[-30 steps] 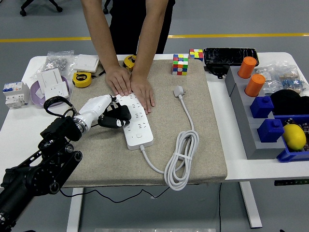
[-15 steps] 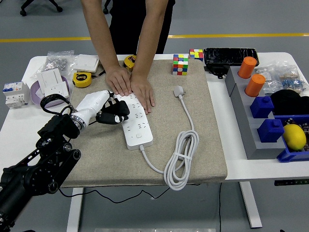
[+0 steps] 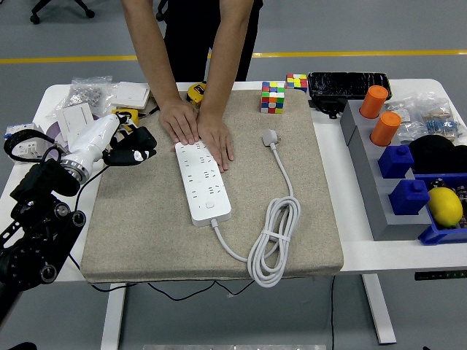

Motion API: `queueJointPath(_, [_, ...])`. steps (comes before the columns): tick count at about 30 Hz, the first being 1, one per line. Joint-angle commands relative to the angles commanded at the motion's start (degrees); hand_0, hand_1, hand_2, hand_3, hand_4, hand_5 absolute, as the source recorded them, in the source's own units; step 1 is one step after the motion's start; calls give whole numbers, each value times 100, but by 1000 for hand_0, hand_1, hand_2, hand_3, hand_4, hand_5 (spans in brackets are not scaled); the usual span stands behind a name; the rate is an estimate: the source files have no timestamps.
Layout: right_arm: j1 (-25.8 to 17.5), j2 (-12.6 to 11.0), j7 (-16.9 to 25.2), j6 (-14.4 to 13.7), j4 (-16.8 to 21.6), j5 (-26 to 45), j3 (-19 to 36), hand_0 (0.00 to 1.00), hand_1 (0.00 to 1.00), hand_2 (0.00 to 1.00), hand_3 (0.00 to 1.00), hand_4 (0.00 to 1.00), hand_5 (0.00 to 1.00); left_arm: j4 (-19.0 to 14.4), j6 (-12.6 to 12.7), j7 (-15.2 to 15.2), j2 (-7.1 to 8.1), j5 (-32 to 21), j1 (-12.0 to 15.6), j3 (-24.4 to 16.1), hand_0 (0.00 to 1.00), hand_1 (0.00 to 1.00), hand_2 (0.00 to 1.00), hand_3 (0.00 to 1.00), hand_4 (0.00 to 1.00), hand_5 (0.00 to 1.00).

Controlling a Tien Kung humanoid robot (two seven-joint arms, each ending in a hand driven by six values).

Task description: Pick up the plug,place it near the board,insert it into the board,press the button

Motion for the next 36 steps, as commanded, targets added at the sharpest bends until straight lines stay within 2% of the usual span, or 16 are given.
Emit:
queueJointPath(1, [2, 1, 2, -1, 0, 7, -4, 795, 715, 719, 762, 998, 939, 47, -3, -8, 7, 6, 21, 14, 344, 224, 222, 213, 618, 346])
queueJointPath(2, [6, 3, 7, -2, 0, 21, -16, 796, 715, 719, 763, 998, 940, 92, -5, -23, 12, -4, 52, 53, 360, 274, 231, 252, 642, 375])
queueJointPath(7, [19, 4, 8, -1, 0, 24, -14, 796, 715, 719, 763, 998, 940, 152, -83, -95, -15, -163, 136, 193, 360, 274, 231, 252, 642, 375])
queueJointPath(8, [20, 3, 9, -1, 0, 24, -14, 796, 715, 719, 763, 998, 940, 155, -121, -107, -22, -220, 142, 211, 450, 527, 451, 453, 911, 409])
queueJointPath(13, [16, -4, 3, -1, 0, 3, 12, 796, 715, 719, 763, 998, 940, 171, -262, -161, -33, -497, 146, 283, 450, 527, 451, 453, 911, 409])
queueJointPath(14, [13, -4, 2, -1, 0, -1, 17, 796, 714, 719, 762, 998, 939, 173, -273, -170, -34, -553, 147, 289, 759, 875, 789, 769, 998, 859])
queueJointPath(19, [-1, -1, -6, 4, 0, -30, 41, 796, 714, 719, 762, 998, 939, 201, -336, -232, -36, -1032, 148, 350, 759, 875, 789, 769, 998, 859])
queueJointPath(20, [-1, 1, -4, 4, 0, -29, 35, 796, 714, 719, 762, 998, 940, 204, -347, -255, -35, -1160, 156, 366, 891, 979, 907, 875, 998, 998])
queueJointPath(25, [7, 0, 4, 4, 0, -6, -9, 796, 714, 719, 762, 998, 940, 200, -351, -328, -43, -1851, 196, 375, 891, 979, 907, 875, 998, 998])
queueJointPath(27, [13, -2, 3, 3, 0, 0, -21, 795, 715, 719, 762, 998, 939, 181, -263, -377, -52, -2134, 222, 344, 896, 983, 907, 882, 998, 998])
queueJointPath(29, [17, -4, 4, 0, 0, 11, -34, 795, 715, 719, 762, 998, 939, 134, -28, -543, -87, -2570, 289, 285, 896, 983, 907, 882, 998, 998])
queueJointPath(31, [15, -6, 3, -1, 0, 11, -37, 795, 715, 719, 762, 998, 939, 36, 176, -704, -180, -3048, 398, 133, 896, 983, 907, 882, 998, 998])
queueJointPath(32, [12, -5, 0, 0, 0, 7, -35, 795, 715, 720, 763, 998, 939, -29, 257, -792, -248, -3272, 463, 34, 841, 927, 867, 854, 998, 998])
queueJointPath(36, [-7, 3, -5, 3, 0, -11, -25, 795, 715, 720, 763, 998, 939, -268, 357, -1020, -453, -4224, 683, -295, 841, 927, 867, 854, 998, 998])
